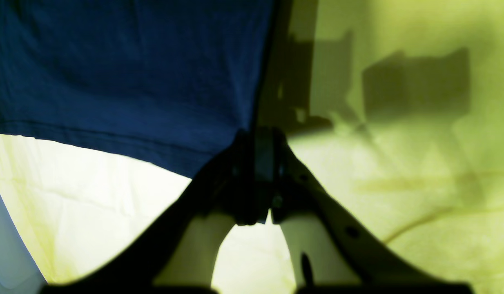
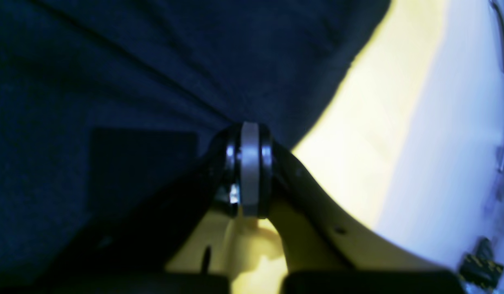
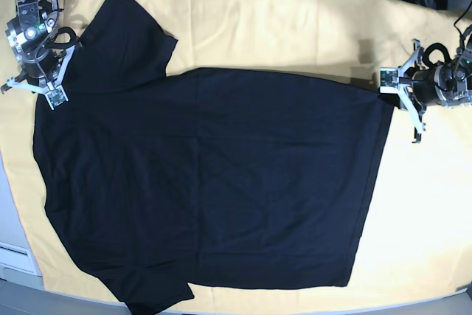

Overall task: Fold the T-shirt properly
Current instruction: 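Move the right gripper to the shirt's shoulder beside the sleeve, then close the right gripper on the shoulder edge of the shirt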

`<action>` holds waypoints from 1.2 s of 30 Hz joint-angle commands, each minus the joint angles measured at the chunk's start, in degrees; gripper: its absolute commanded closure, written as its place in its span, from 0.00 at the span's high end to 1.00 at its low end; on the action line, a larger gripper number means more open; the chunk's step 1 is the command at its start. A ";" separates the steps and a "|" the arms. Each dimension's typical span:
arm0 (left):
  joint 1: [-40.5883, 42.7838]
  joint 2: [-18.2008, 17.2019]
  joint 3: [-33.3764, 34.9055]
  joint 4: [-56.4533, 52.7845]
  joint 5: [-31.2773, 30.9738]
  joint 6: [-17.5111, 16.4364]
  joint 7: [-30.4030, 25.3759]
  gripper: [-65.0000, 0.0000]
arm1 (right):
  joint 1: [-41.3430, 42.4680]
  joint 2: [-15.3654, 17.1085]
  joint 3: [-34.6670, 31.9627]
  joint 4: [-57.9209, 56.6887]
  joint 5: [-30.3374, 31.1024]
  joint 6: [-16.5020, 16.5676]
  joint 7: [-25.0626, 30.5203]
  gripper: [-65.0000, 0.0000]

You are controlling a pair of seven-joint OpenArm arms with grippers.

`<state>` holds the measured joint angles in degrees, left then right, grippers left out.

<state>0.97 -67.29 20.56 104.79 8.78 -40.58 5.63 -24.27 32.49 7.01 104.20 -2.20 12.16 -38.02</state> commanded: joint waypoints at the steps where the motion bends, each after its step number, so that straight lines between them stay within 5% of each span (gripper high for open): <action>1: -0.68 -1.44 -0.74 0.48 -0.50 0.58 -0.37 0.00 | 0.28 1.07 0.59 1.81 -0.90 -1.31 0.20 0.00; 7: -0.68 -1.49 -0.74 0.55 -0.24 0.58 2.25 0.00 | 0.09 1.07 0.59 5.09 -0.85 -1.57 -0.85 0.00; 13: -0.68 -1.46 -0.74 0.61 -0.31 6.71 6.64 0.00 | -0.98 1.07 0.59 5.22 -1.29 -2.29 -1.33 0.00; 17: -0.66 -1.51 -0.74 3.02 -0.44 7.39 6.84 0.00 | -0.98 1.92 0.61 6.51 -1.25 -3.02 -4.17 0.00; 24: -0.66 -1.95 -0.74 9.27 -8.09 7.43 15.17 0.00 | -5.35 2.99 0.90 11.98 -1.75 -2.38 -6.43 0.00; 31: -0.63 -6.29 -0.74 13.16 -9.79 7.39 15.63 0.00 | -14.88 2.93 8.04 18.14 -2.45 -3.39 -6.38 0.00; 36: -0.63 -6.99 -0.74 14.40 -11.23 7.41 15.61 0.00 | -19.32 2.89 13.88 19.93 5.40 -2.12 -2.73 0.00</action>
<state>1.08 -72.99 20.56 118.69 -2.22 -33.63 21.65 -43.79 34.44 20.40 123.15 3.95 10.55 -41.80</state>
